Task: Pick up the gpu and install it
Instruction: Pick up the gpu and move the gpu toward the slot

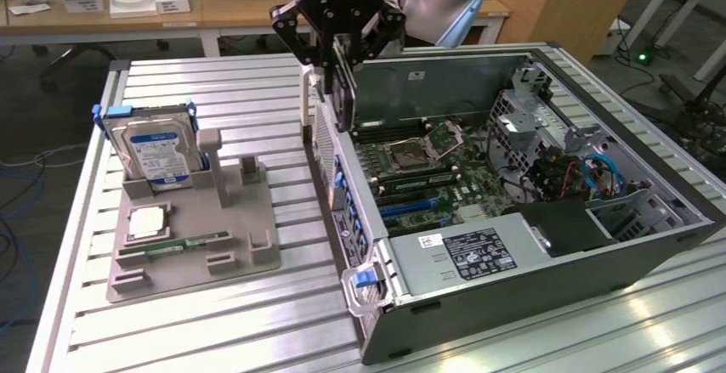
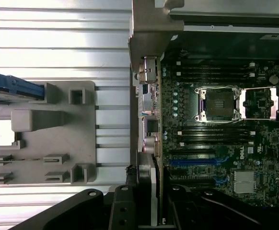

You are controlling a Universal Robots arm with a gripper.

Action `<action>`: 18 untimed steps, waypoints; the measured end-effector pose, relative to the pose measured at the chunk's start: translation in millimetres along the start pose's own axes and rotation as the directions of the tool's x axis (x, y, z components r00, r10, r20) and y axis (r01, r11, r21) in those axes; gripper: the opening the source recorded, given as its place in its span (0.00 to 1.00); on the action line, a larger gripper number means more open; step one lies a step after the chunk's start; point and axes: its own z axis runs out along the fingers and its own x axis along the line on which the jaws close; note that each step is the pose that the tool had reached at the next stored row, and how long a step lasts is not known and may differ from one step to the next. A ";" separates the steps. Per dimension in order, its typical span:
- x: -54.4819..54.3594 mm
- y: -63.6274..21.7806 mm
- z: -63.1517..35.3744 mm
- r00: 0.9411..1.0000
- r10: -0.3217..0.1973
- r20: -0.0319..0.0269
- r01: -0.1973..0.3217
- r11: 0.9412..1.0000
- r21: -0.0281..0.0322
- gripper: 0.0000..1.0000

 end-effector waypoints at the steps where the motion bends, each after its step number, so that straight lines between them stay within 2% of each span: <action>1: -0.9 0.0 0.2 1.000 0.000 0.001 0.000 1.000 0.000 0.28; 18: -14.8 0.2 2.4 1.000 -0.001 0.010 0.001 1.000 0.000 0.28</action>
